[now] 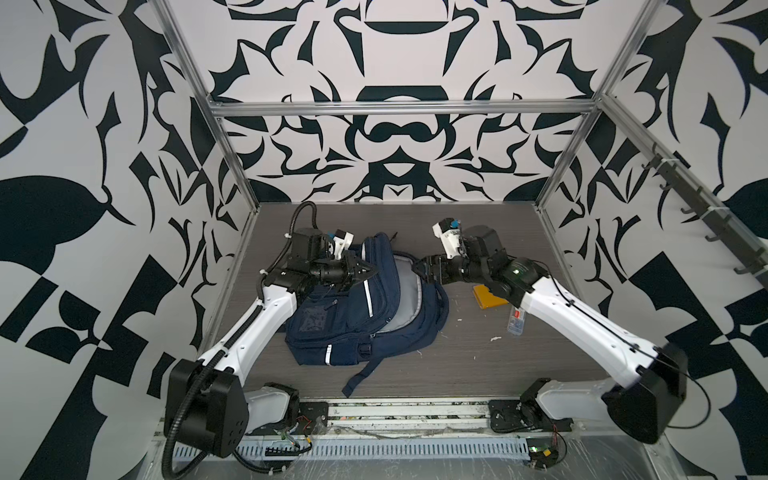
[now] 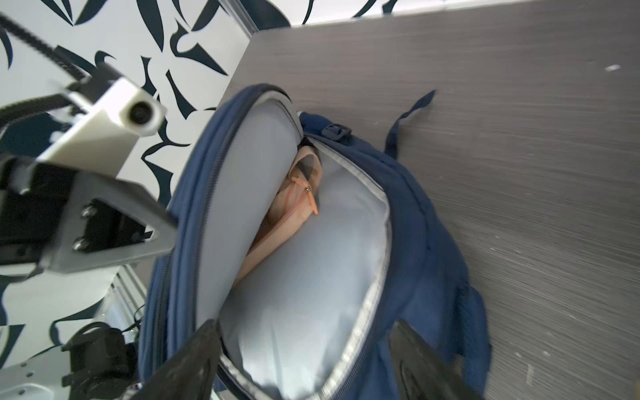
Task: Pack the student bag
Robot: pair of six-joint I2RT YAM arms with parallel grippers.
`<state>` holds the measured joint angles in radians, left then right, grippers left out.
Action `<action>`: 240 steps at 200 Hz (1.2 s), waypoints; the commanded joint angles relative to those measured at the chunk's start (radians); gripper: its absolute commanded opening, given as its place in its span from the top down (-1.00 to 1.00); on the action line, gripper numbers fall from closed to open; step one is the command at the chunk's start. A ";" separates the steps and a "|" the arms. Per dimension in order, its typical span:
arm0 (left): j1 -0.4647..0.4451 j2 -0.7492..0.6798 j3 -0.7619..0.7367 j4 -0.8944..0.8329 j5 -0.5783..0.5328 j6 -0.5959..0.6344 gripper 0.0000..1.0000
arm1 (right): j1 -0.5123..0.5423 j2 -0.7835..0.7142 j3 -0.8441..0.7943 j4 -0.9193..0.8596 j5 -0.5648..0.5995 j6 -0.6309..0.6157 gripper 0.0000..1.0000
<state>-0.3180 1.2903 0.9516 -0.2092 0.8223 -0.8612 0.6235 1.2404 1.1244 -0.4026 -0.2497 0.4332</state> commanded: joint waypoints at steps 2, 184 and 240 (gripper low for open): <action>-0.034 0.077 0.046 0.041 -0.058 0.037 1.00 | 0.046 -0.088 -0.069 -0.011 0.028 -0.060 -0.60; -0.118 -0.093 0.041 -0.557 -0.328 0.245 -0.52 | 0.304 0.109 -0.121 0.007 0.141 -0.032 -0.53; -0.118 -0.274 -0.166 -0.615 -0.433 0.179 -0.68 | 0.249 0.164 -0.120 -0.017 0.172 0.024 -0.54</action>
<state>-0.4377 1.0454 0.8455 -0.7540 0.4515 -0.6552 0.9096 1.3964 0.9840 -0.4065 -0.1062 0.4206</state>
